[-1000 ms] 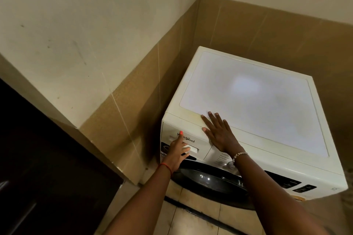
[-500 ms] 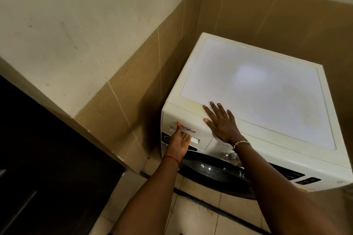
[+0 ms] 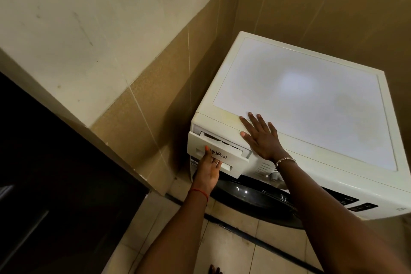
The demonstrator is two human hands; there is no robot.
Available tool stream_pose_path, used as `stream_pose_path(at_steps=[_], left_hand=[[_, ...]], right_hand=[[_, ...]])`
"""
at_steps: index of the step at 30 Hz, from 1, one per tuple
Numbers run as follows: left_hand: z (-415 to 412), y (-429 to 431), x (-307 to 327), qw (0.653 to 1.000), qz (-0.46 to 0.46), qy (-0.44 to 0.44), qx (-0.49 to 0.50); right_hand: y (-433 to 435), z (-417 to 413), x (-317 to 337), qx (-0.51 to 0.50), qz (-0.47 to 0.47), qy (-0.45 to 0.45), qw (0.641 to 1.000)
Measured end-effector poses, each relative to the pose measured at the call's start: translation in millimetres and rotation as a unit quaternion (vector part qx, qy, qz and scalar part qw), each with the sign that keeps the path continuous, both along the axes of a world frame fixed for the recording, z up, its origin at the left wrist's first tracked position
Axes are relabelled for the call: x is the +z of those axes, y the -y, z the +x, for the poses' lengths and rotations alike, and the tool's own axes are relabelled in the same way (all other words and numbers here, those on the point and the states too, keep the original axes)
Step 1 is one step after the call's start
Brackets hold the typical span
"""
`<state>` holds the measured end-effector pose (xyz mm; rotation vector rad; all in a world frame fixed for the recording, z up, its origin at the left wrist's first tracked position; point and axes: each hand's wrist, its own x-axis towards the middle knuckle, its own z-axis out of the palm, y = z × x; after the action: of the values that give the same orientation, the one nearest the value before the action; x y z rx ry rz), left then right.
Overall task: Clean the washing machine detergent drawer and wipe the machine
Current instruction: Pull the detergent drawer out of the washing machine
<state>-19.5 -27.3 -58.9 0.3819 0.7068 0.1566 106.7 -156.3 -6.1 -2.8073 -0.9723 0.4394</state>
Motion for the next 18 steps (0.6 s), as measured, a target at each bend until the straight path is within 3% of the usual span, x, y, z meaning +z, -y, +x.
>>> stream_pose_path(at_steps=[18], left_hand=[[-62.3, -1.7, 0.2, 0.997, 0.039, -0.047, -0.055]], right_hand=[[-7.1, -14.9, 3.8, -0.049, -0.055, 0.016, 0.997]])
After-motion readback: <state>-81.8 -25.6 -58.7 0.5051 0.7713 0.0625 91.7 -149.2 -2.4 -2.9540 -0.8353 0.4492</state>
